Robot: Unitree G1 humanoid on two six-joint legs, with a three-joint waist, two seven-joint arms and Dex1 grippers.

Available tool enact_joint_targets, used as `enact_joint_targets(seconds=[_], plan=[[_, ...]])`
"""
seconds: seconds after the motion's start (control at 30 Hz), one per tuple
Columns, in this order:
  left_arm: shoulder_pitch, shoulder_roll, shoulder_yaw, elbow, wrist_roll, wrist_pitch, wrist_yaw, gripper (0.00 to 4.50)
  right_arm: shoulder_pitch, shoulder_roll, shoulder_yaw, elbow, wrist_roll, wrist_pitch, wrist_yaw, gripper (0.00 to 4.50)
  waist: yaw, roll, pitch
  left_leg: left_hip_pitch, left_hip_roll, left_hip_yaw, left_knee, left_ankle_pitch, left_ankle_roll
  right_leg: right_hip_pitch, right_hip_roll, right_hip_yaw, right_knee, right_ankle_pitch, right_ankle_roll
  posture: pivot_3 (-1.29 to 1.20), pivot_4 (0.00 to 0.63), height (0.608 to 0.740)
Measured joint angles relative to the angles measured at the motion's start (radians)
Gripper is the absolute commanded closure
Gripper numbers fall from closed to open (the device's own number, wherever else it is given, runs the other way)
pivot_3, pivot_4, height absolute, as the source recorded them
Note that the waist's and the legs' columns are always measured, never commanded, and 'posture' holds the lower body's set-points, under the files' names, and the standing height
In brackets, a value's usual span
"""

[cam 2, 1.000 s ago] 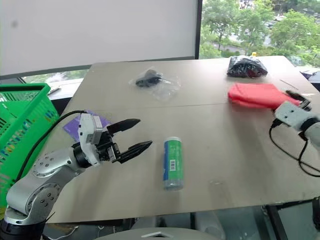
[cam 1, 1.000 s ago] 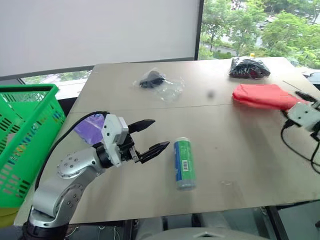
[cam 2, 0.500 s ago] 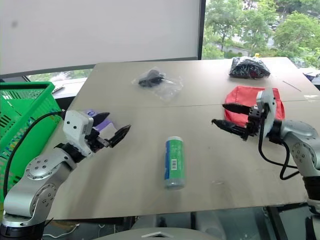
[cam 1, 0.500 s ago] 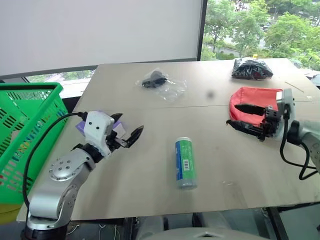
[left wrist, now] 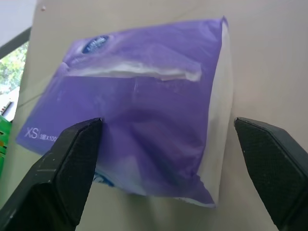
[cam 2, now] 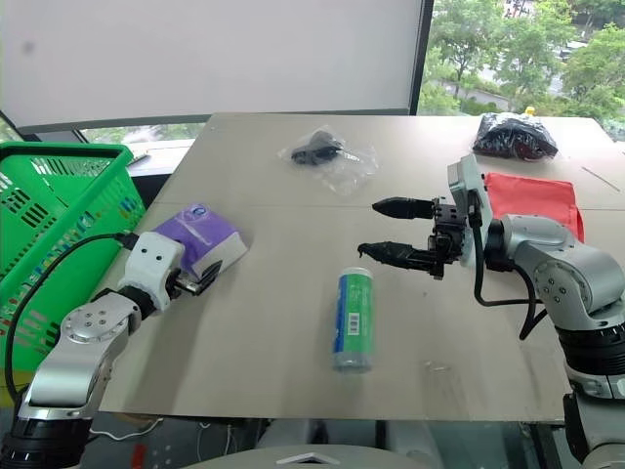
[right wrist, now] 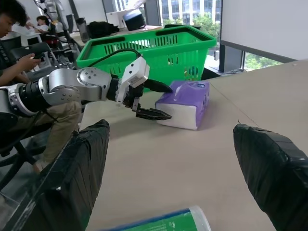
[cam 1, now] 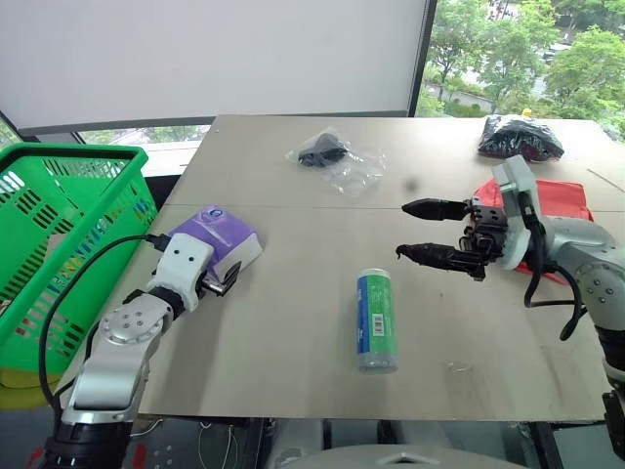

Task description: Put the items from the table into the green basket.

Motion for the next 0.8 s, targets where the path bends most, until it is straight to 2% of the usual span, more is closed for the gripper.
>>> enact_joint_targets(seconds=[0.03, 0.1, 0.33, 0.37, 0.53, 0.63, 0.8], plan=[[0.000, 0.000, -0.002, 0.005, 0.004, -0.002, -0.007, 0.00, 0.004, 0.002, 0.000, 0.000, -0.003, 0.000, -0.003, 0.16, -0.001, 0.000, 0.000, 0.000, 0.000, 0.000, 0.000, 0.000, 0.000, 0.000, 0.000, 0.000, 0.000, 0.000, 0.000, -0.03, 0.026, 0.740], [0.000, 0.000, -0.004, 0.020, 0.013, -0.019, -0.017, 0.68, 0.018, 0.008, 0.000, -0.008, -0.004, 0.002, -0.007, 0.00, -0.001, 0.000, 0.000, 0.000, 0.000, 0.000, 0.000, 0.000, 0.000, 0.000, -0.001, 0.000, 0.000, 0.000, 0.000, -0.04, 0.026, 0.740], [-0.002, 0.000, -0.001, 0.037, 0.013, -0.057, -0.067, 3.99, 0.022, 0.014, 0.000, -0.031, -0.006, 0.015, -0.023, 0.00, -0.001, 0.004, -0.003, 0.001, -0.001, -0.001, 0.000, 0.000, 0.001, 0.000, -0.002, -0.002, 0.002, 0.000, 0.000, -0.03, 0.025, 0.740], [-0.002, -0.001, -0.001, 0.039, 0.016, -0.064, -0.069, 4.25, 0.022, 0.018, 0.000, -0.031, -0.007, 0.015, -0.024, 0.00, -0.001, 0.004, -0.003, 0.001, -0.001, -0.001, 0.000, 0.000, 0.001, 0.000, -0.002, -0.002, 0.002, 0.000, 0.000, -0.03, 0.025, 0.740], [-0.013, -0.024, 0.002, 0.051, 0.037, -0.093, -0.036, 4.25, 0.013, 0.045, 0.000, -0.029, -0.012, 0.015, -0.024, 0.00, 0.000, 0.003, -0.003, 0.001, -0.001, -0.001, 0.001, 0.000, 0.001, 0.000, -0.002, -0.002, 0.004, 0.000, 0.000, 0.00, 0.016, 0.740], [-0.073, -0.033, 0.032, 0.055, 0.054, -0.110, 0.010, 4.25, -0.019, 0.074, 0.002, -0.027, -0.011, 0.018, -0.024, 0.00, 0.001, 0.002, -0.004, -0.001, -0.001, -0.003, 0.003, 0.000, 0.000, 0.000, -0.002, -0.005, 0.006, 0.000, 0.000, 0.01, 0.005, 0.740], [-0.224, 0.050, 0.133, 0.041, 0.113, -0.112, 0.087, 4.25, -0.082, 0.134, 0.004, -0.020, 0.005, 0.028, -0.025, 0.00, 0.000, -0.001, -0.006, -0.001, -0.002, -0.004, 0.004, 0.000, 0.000, 0.000, -0.003, -0.005, 0.007, 0.000, 0.000, 0.04, 0.000, 0.740]])
